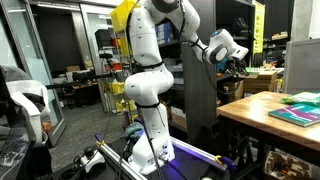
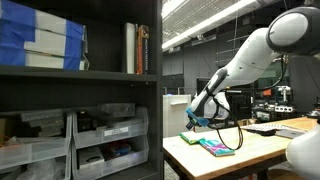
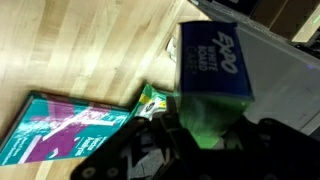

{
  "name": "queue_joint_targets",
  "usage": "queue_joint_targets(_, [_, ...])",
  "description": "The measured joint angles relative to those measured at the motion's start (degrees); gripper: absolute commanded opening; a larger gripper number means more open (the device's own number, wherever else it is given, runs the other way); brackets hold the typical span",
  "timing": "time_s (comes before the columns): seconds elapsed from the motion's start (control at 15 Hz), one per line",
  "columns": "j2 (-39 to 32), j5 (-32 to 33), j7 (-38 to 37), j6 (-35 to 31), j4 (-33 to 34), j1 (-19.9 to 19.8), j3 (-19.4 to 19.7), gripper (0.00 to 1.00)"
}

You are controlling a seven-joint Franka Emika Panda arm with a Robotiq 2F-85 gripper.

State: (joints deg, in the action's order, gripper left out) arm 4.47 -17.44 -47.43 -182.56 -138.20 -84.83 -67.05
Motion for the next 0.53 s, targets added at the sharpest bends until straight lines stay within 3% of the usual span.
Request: queue_joint_targets(0.53, [-4.21,5.49,-4.50,-0.10,-2.22,-1.72,-6.70,0.12])
